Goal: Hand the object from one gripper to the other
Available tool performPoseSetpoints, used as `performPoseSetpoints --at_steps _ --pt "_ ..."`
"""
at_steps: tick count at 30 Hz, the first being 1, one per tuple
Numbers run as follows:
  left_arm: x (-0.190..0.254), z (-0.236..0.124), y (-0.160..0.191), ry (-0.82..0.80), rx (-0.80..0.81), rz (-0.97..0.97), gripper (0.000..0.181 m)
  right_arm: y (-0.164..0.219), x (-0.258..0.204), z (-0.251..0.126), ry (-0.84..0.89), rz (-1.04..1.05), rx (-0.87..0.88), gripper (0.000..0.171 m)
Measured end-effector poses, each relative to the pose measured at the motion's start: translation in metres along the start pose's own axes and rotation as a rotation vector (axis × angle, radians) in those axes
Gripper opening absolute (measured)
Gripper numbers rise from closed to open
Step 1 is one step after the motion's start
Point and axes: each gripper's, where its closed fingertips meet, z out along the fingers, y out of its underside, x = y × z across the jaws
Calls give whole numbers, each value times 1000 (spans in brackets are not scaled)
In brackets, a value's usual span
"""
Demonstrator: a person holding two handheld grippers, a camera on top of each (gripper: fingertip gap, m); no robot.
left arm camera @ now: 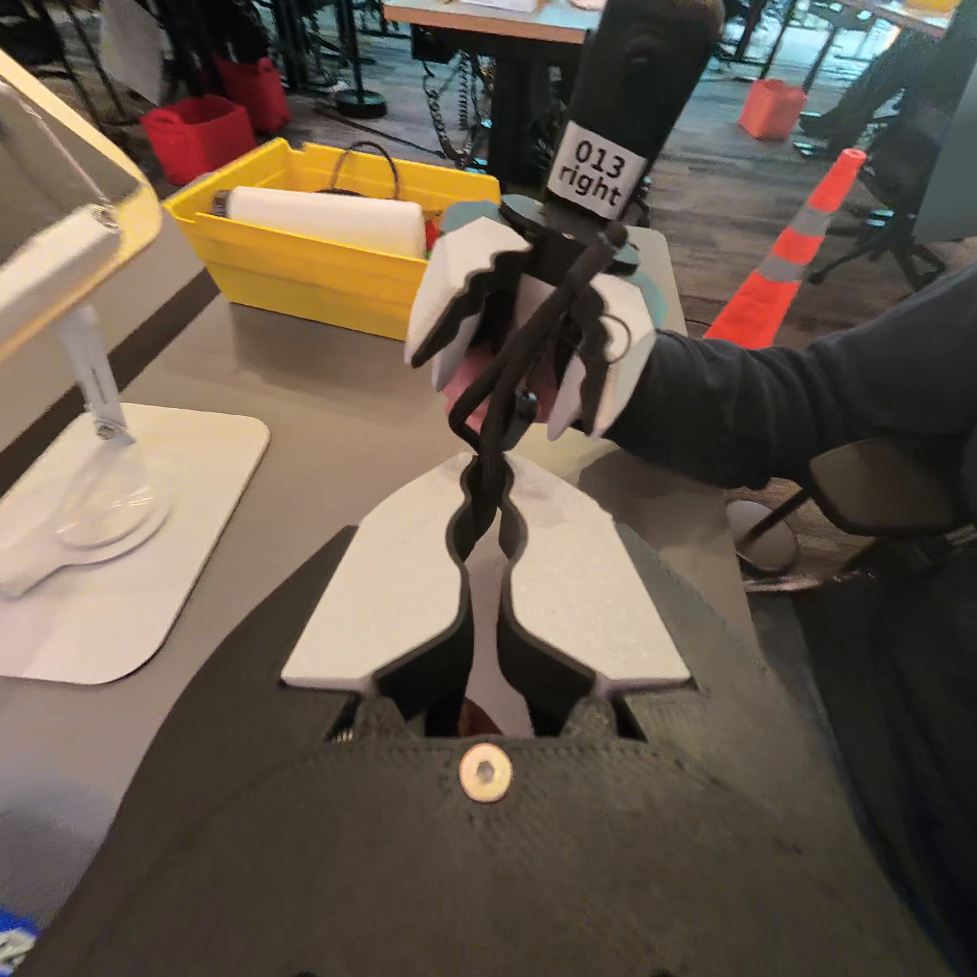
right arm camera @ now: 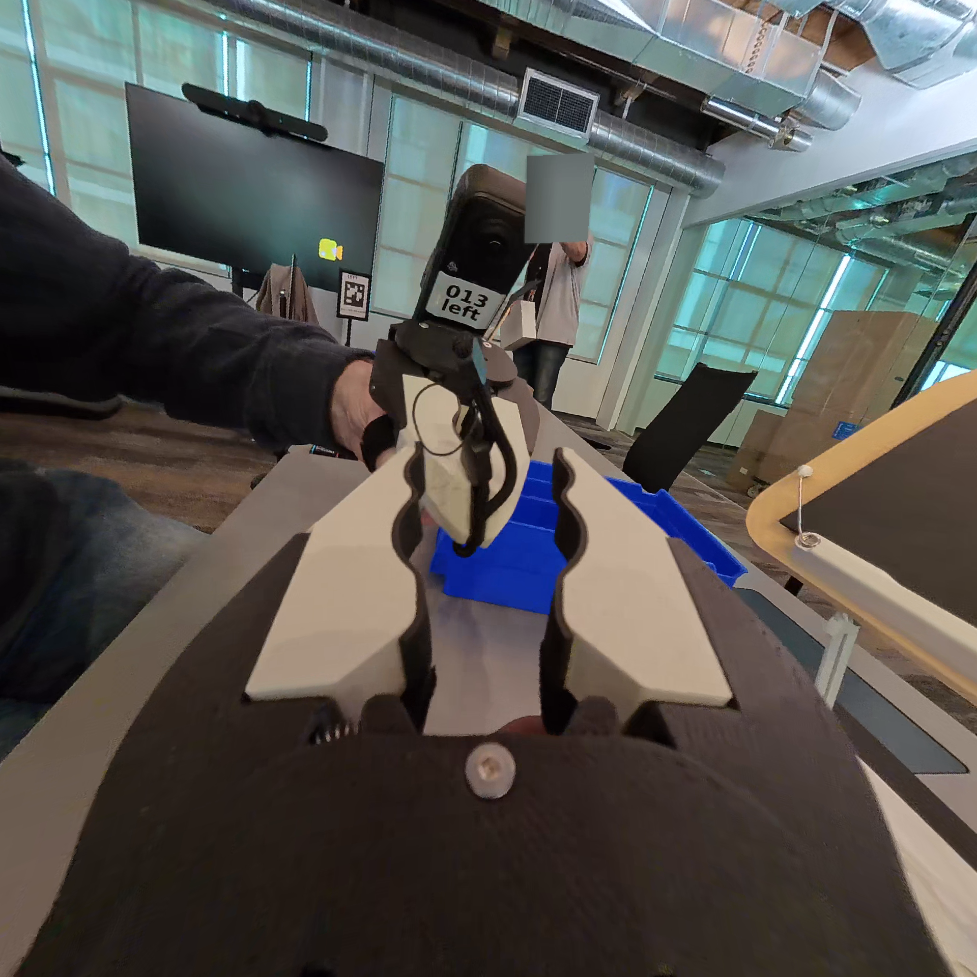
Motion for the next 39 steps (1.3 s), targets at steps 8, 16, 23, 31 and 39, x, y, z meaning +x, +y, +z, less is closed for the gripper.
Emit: performPoseSetpoints --at_steps 8,16,23,31,39 --pt "15 8 9 83 -49 0 4 11 -13 5 -75 9 -53 7" --pt "14 5 11 45 -41 34 7 10 -15 5 -109 93 -29 6" --pt "5 -5 8 -101 -47 105 37 5 -7 -1 -95 160 28 6" --pt "4 -47 -13 -217 100 38 46 20 -1 1 -61 138 -28 6" --pt "6 -71 -40 -304 223 65 49 43 -9 12 -66 94 -137 6"
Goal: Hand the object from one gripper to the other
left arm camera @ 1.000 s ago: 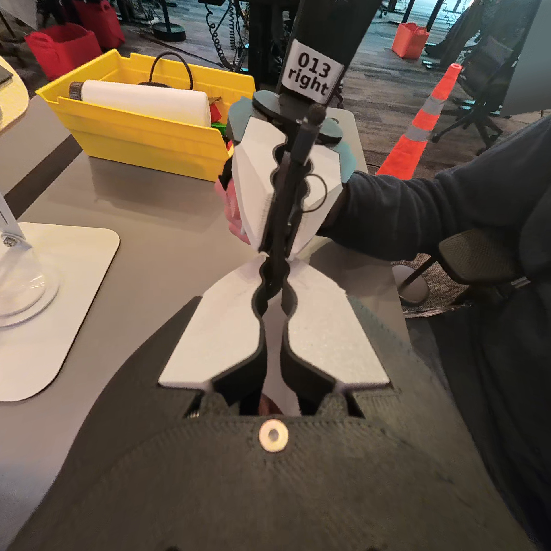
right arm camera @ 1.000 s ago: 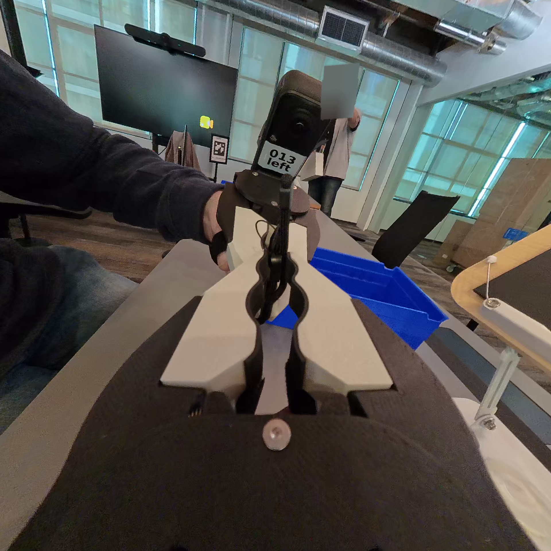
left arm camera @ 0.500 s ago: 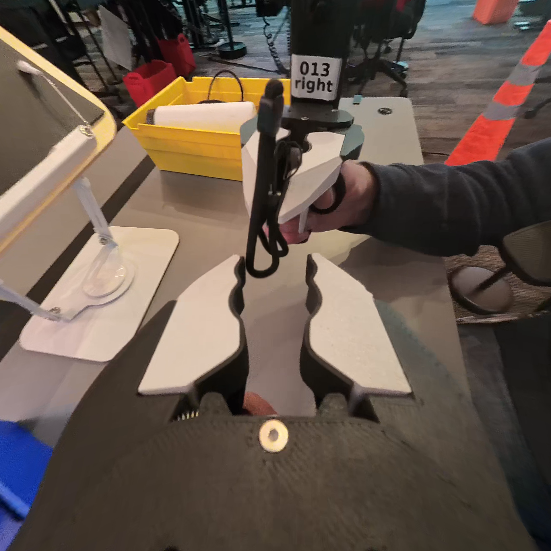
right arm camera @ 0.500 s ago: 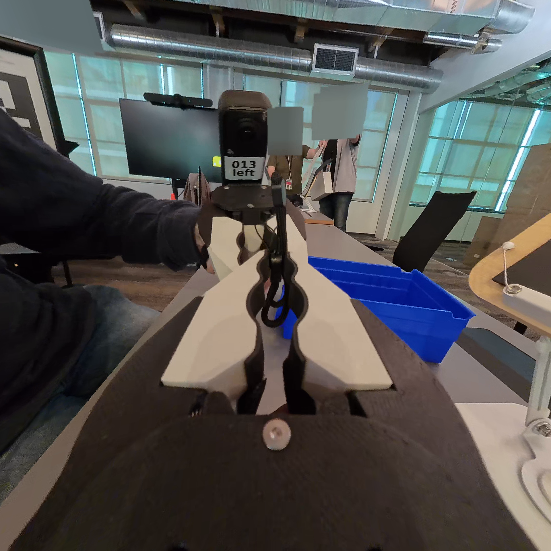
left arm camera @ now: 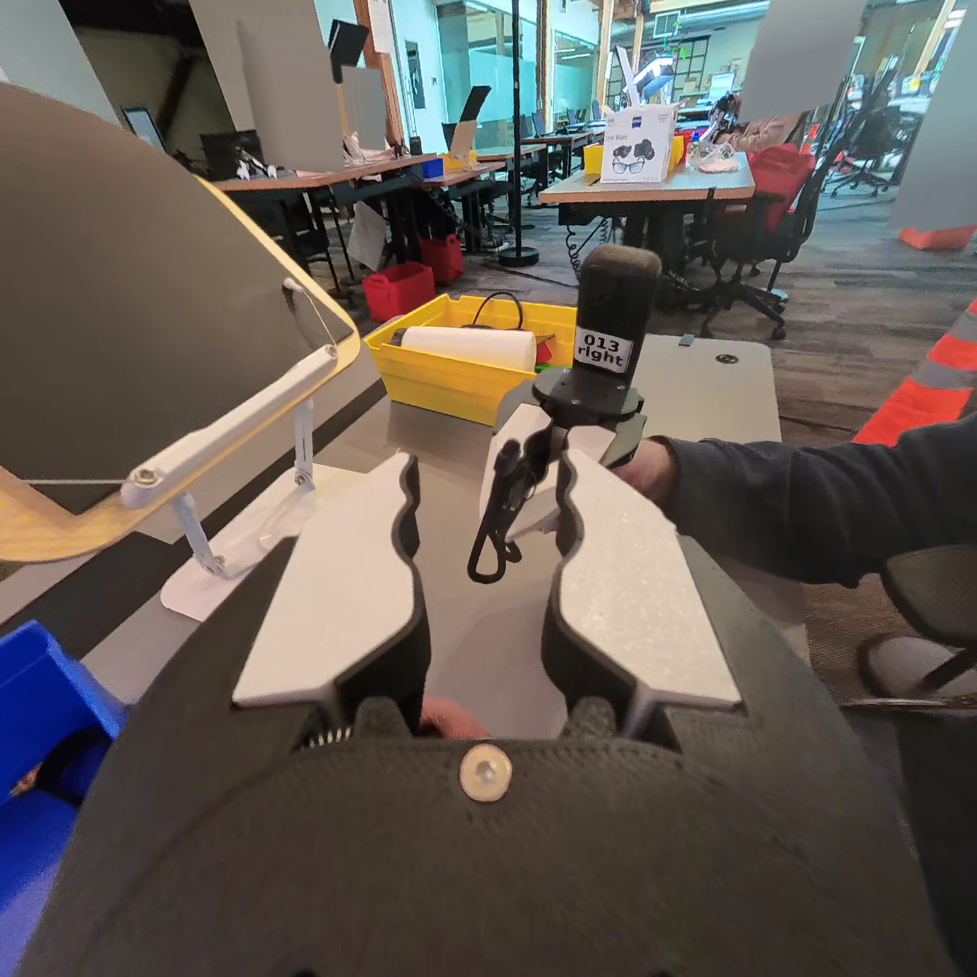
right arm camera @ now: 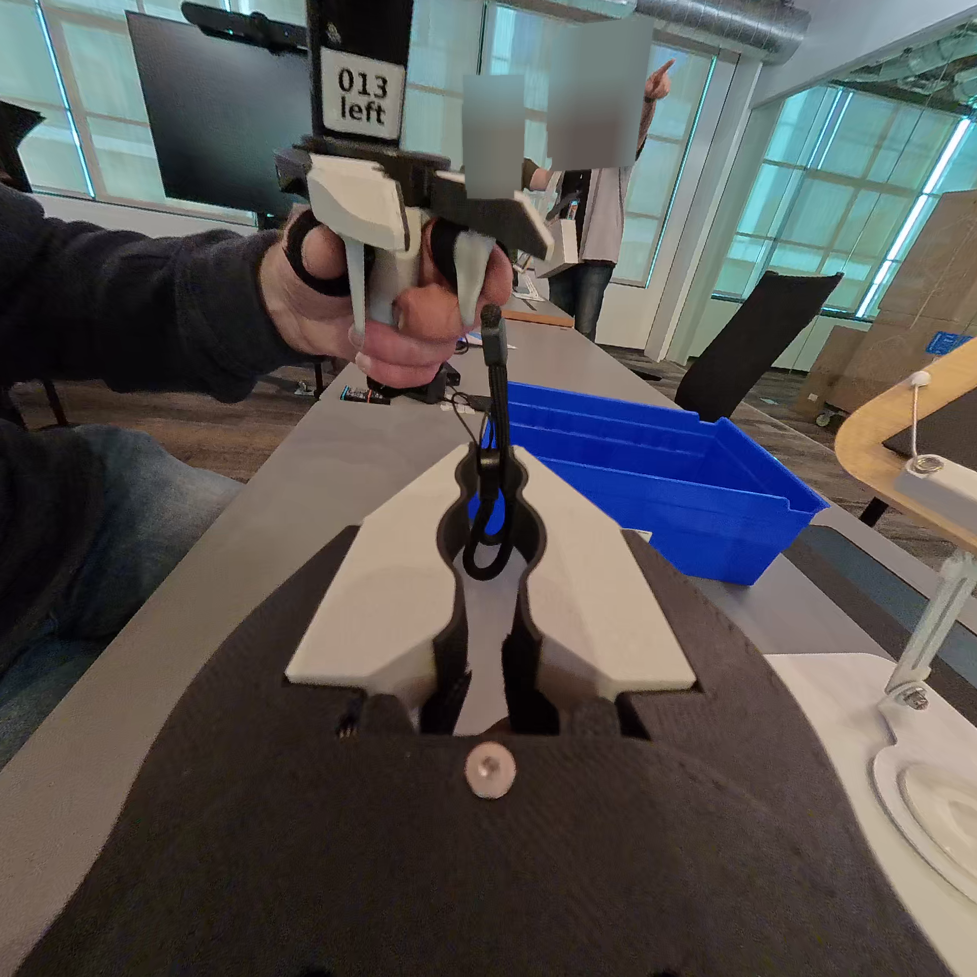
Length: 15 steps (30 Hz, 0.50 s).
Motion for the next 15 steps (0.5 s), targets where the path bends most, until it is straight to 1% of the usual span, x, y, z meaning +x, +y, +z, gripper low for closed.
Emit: performPoseSetpoints --at_steps 2,5,8,11,13,15 --pt "4 3 -3 -6 -7 52 45 3 0 2 6 -10 -18 6" --pt "11 11 -3 -8 -29 106 46 7 1 4 20 -31 -48 6" --pt "13 18 3 -24 -63 135 48 8 -1 6 22 -49 -60 6" --pt "13 25 10 -29 -82 149 46 10 -2 8 24 -58 -74 6" --pt "16 29 16 -22 -101 156 38 11 -3 9 21 -59 -76 6" --pt "16 32 21 -26 -124 176 22 12 -4 10 19 -61 -79 6"
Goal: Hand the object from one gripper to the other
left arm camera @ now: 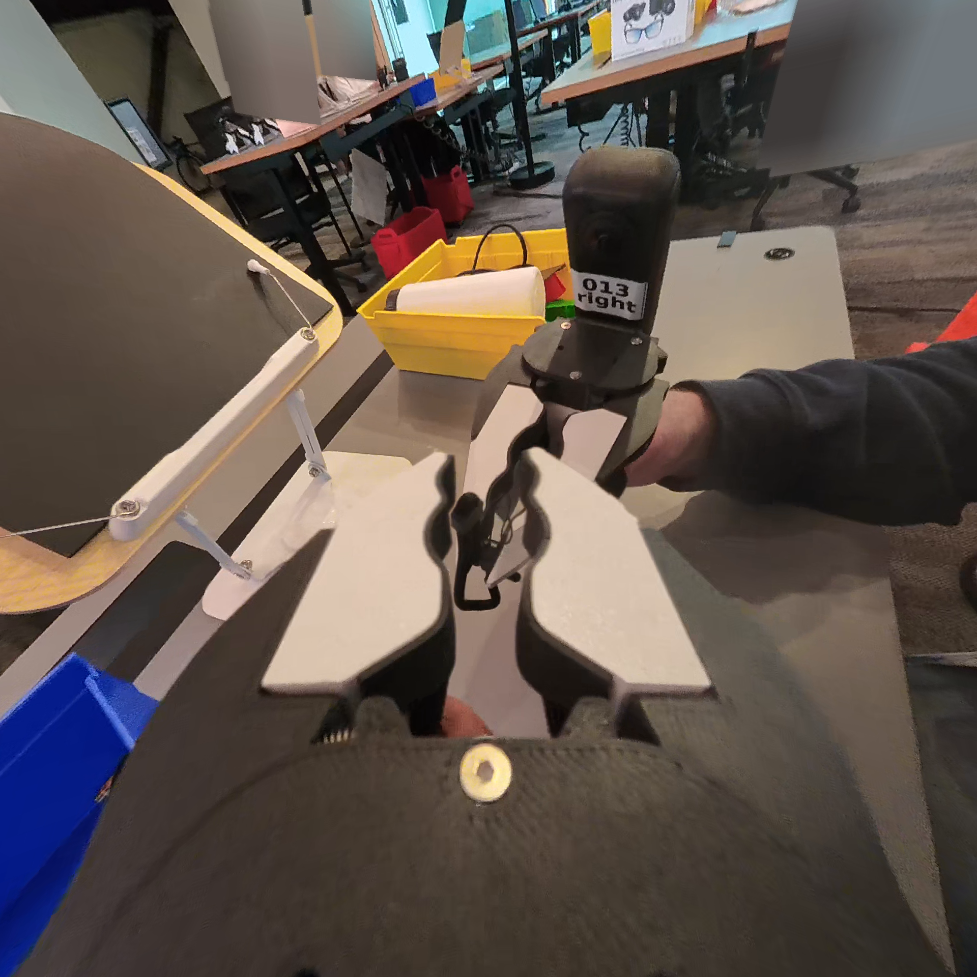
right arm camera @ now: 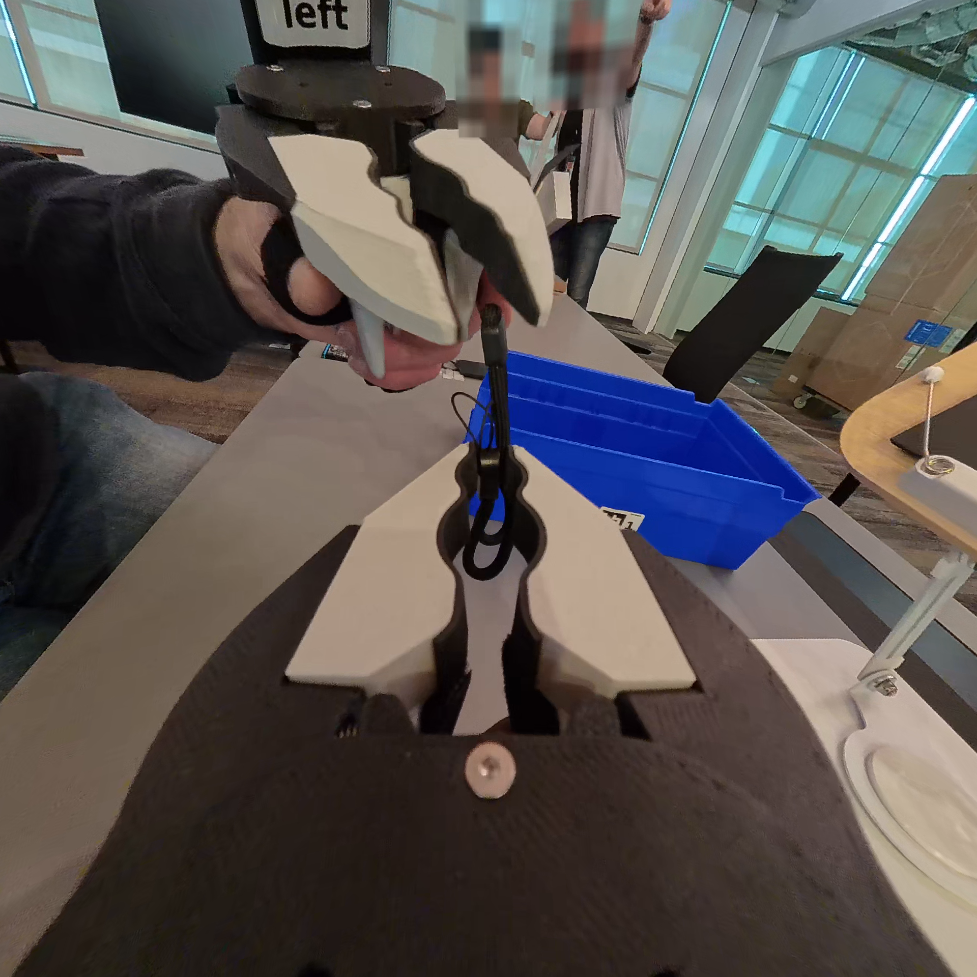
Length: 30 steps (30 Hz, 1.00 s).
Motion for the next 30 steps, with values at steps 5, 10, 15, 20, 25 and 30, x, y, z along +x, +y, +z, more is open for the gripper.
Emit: performPoseSetpoints --at_steps 5,10,15,20,25,30 --pt "-5 -1 4 -27 -5 4 0 -1 1 -1 5 0 5 6" --pt "-11 -6 9 -66 -48 14 35 -3 4 -3 17 -2 15 6" --pt "-9 0 20 -62 -117 -4 25 -1 2 -1 24 -26 -3 6" --pt "-8 1 20 -73 -95 12 11 -3 4 -3 19 6 17 6" --pt "-4 0 14 -132 -98 147 11 -11 1 -9 -114 234 112 6" --pt "-14 -6 11 -176 -58 94 11 -22 1 -18 -151 257 192 6"
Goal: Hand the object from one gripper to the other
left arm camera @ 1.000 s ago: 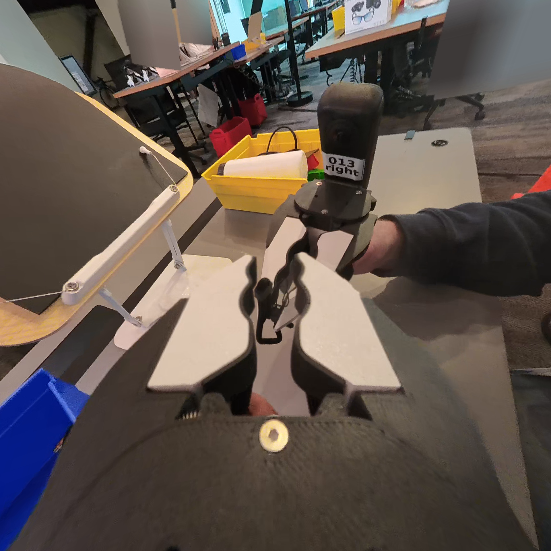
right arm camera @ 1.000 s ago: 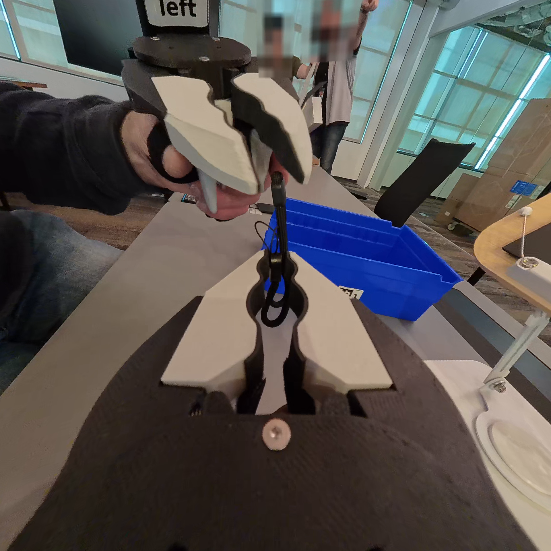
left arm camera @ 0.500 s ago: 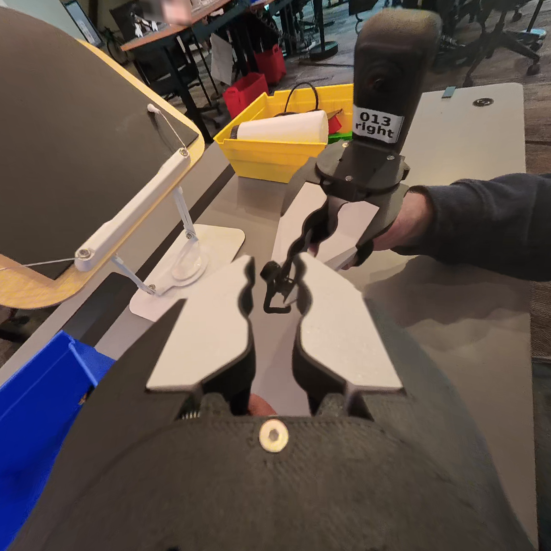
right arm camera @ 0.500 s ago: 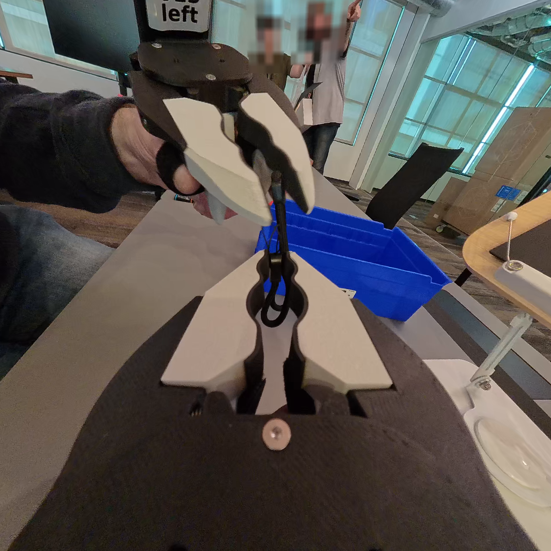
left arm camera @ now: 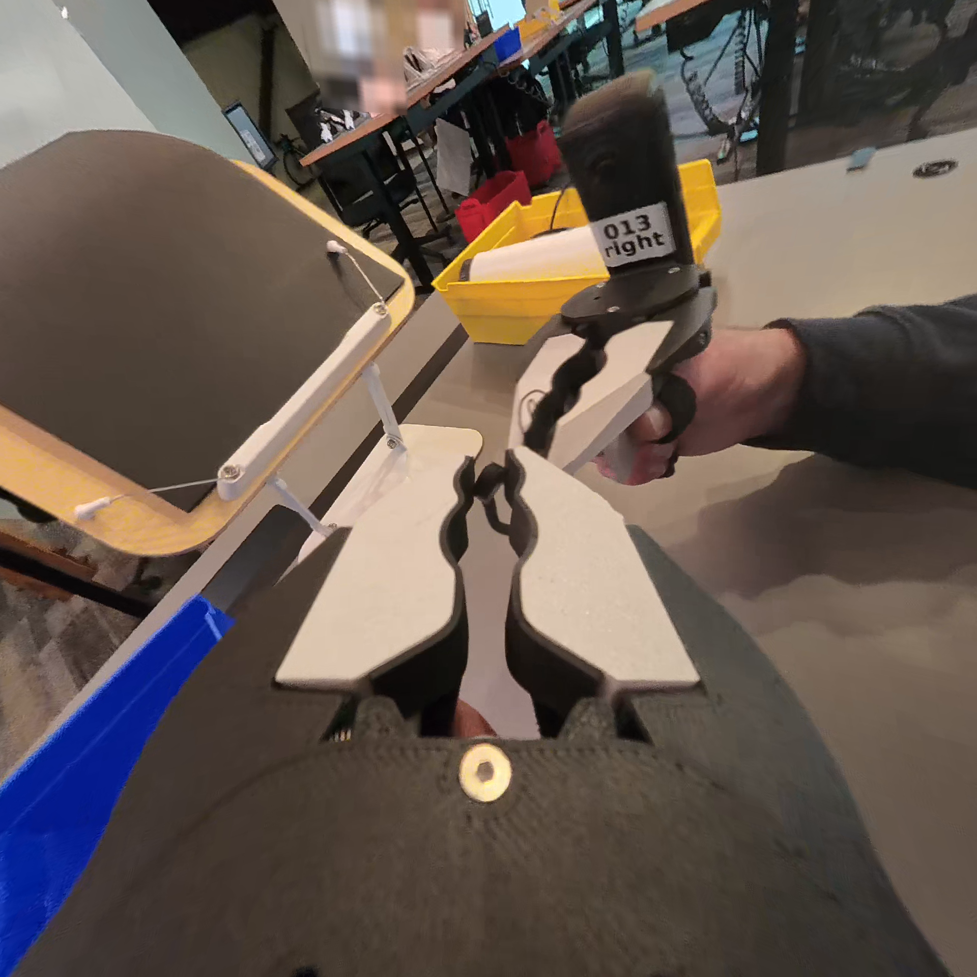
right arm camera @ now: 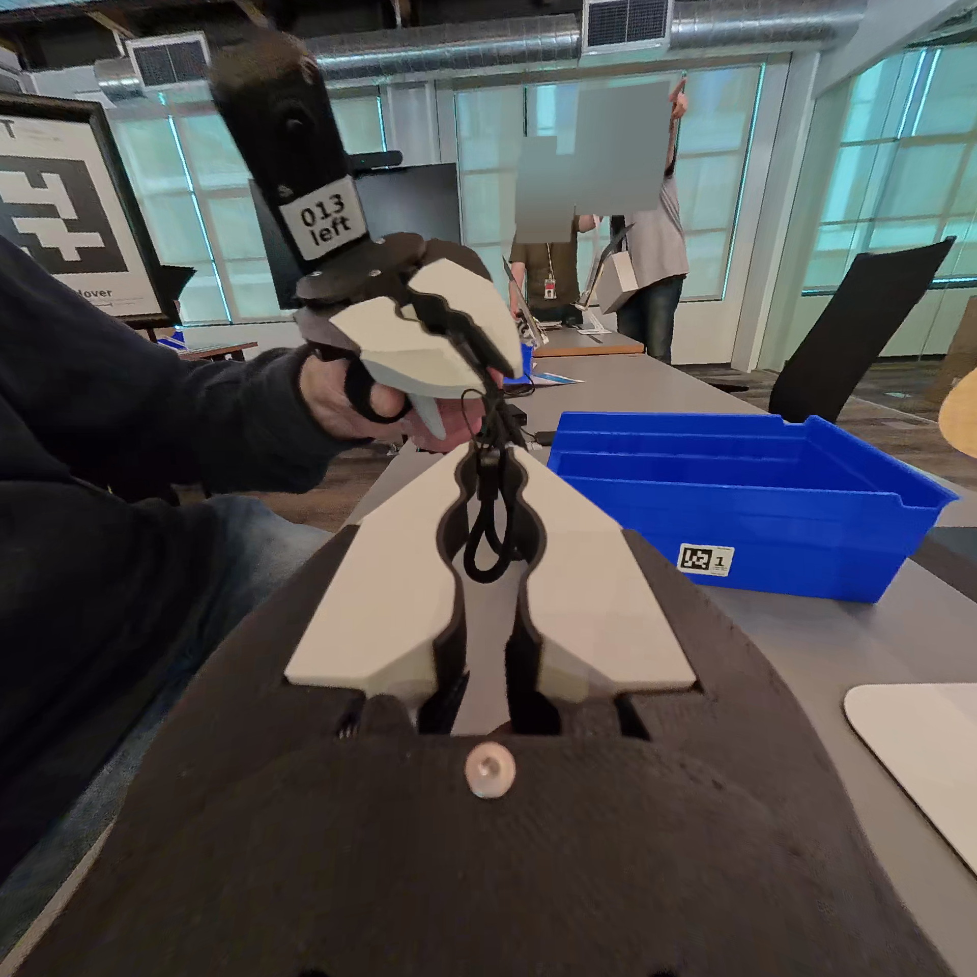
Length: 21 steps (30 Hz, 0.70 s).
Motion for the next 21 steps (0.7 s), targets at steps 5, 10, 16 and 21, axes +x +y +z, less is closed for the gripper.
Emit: performPoseSetpoints --at_steps 5,10,16,21 --pt "-7 -4 4 -2 27 -72 10 -10 1 -1 5 14 75 6" --pt "-5 -7 8 -11 28 -37 10 -28 5 -12 -5 91 209 4" --pt "1 -8 23 6 -5 -59 10 -41 17 -28 51 110 292 4" --pt "5 -11 39 2 -63 -51 9 -51 43 -54 187 137 381 4"
